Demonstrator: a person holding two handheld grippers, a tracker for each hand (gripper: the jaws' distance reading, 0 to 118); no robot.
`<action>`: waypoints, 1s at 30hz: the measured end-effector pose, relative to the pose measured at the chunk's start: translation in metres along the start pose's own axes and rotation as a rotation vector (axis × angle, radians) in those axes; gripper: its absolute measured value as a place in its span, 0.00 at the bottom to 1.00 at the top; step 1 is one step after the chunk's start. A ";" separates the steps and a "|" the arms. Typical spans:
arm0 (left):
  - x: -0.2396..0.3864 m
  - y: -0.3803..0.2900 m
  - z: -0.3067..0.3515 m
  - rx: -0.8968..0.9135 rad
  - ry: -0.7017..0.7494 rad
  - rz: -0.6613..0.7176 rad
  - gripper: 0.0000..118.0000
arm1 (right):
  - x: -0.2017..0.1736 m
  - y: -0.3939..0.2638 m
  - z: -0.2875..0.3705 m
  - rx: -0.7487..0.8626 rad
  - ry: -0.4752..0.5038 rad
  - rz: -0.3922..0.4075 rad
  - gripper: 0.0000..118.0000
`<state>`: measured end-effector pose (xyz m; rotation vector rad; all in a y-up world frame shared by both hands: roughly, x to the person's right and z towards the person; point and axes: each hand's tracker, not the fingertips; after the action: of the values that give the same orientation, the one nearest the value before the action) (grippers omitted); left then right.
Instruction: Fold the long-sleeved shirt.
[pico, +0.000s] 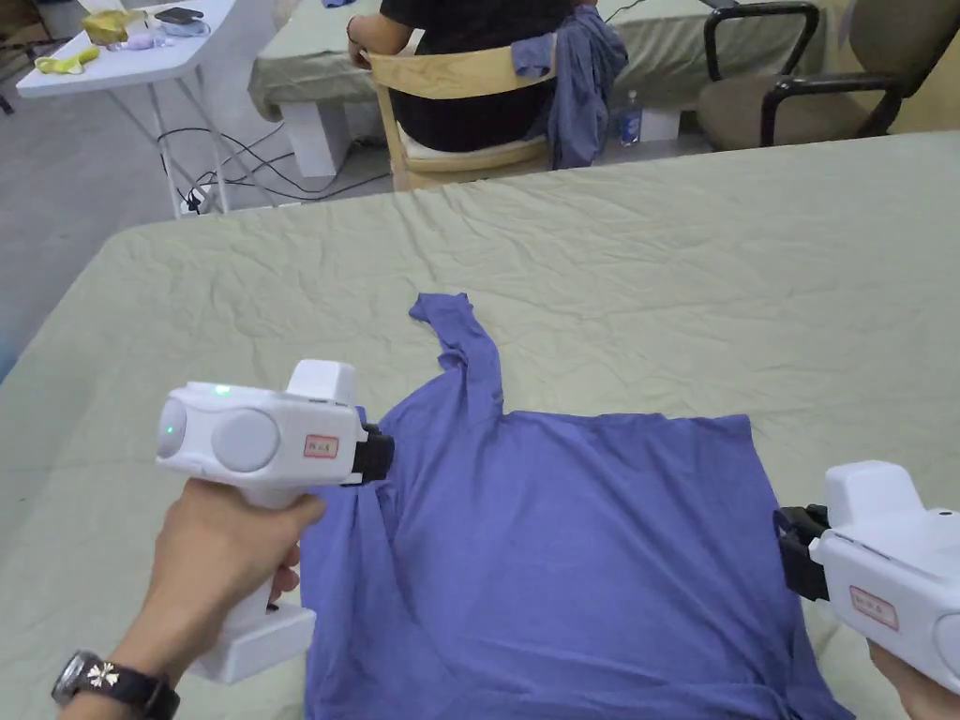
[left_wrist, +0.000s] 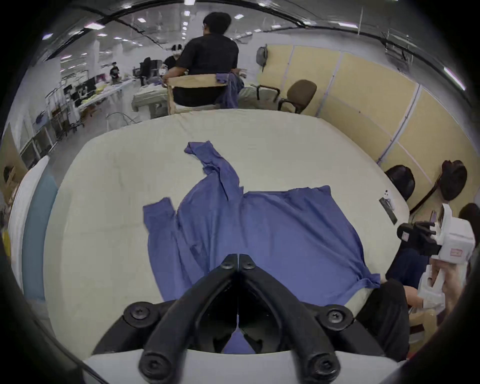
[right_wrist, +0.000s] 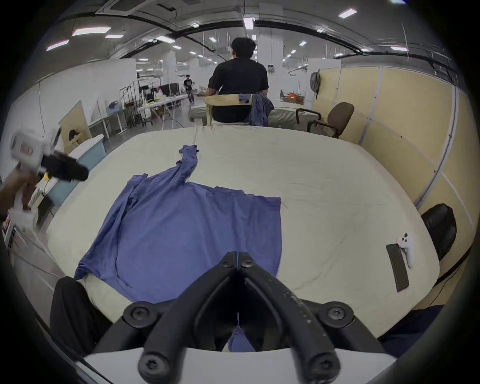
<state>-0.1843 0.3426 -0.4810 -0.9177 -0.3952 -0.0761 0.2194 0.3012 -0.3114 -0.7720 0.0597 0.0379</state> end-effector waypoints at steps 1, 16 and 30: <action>-0.004 0.019 -0.016 -0.020 -0.019 0.003 0.00 | 0.002 0.005 -0.010 -0.020 0.013 -0.002 0.01; -0.050 0.190 -0.243 -0.093 0.019 0.185 0.45 | 0.036 0.049 -0.133 -0.128 0.021 -0.009 0.01; -0.076 0.236 -0.391 -0.140 0.090 0.208 0.45 | 0.062 0.034 -0.182 -0.211 -0.009 -0.046 0.01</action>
<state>-0.0830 0.1720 -0.8994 -1.0848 -0.2114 0.0464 0.2716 0.1996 -0.4695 -0.9838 0.0292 0.0039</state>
